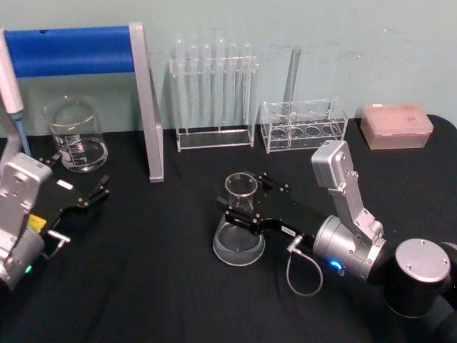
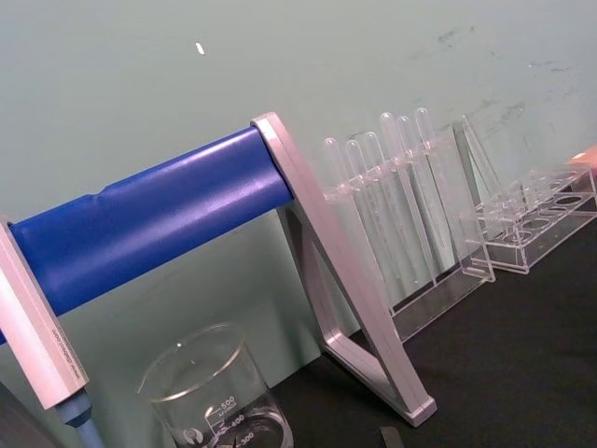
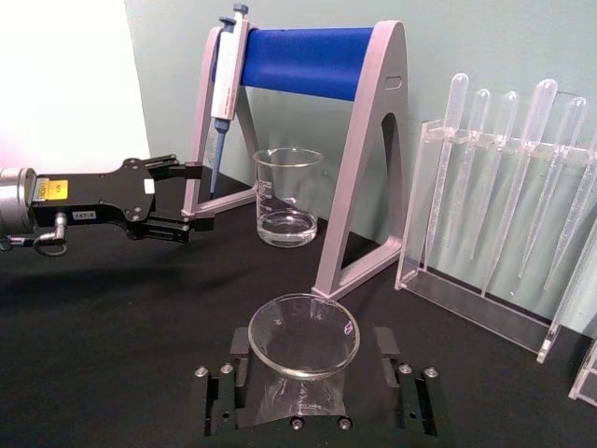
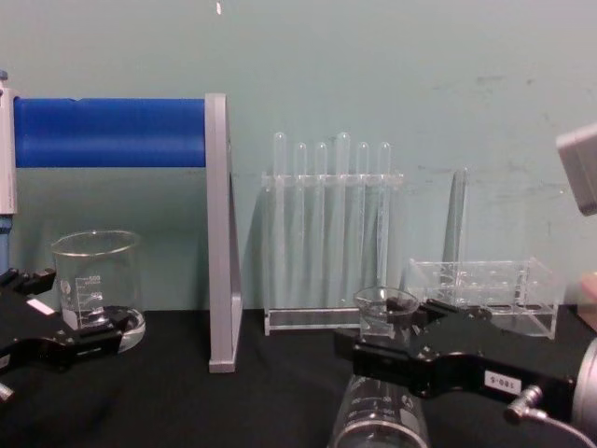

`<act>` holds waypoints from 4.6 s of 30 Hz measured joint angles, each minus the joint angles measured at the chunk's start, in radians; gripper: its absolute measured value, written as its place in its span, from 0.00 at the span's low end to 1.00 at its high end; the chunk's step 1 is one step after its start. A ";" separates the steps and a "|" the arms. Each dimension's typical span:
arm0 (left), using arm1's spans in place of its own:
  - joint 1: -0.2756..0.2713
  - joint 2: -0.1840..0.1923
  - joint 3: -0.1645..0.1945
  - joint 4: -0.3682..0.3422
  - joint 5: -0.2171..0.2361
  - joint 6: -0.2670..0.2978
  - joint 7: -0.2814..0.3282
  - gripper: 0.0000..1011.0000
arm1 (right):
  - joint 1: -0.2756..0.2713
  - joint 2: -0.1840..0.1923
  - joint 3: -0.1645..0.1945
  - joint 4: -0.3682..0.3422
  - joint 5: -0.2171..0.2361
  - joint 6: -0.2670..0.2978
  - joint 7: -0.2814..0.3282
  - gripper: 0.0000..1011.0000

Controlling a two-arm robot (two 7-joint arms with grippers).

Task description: Grasp the erlenmeyer flask with one hand, shake it three times, then place it back.

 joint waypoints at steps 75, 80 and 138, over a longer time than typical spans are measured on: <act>0.000 0.000 0.000 0.000 0.000 0.000 0.000 0.99 | -0.031 0.031 0.085 -0.268 0.000 0.134 -0.119 0.44; 0.000 0.000 0.000 0.000 0.000 0.000 0.000 0.99 | -0.031 0.030 0.086 -0.268 0.001 0.135 -0.118 0.44; 0.000 0.000 0.000 0.000 0.000 0.000 0.000 0.99 | -0.020 0.085 -0.082 -0.344 0.069 0.137 -0.008 0.44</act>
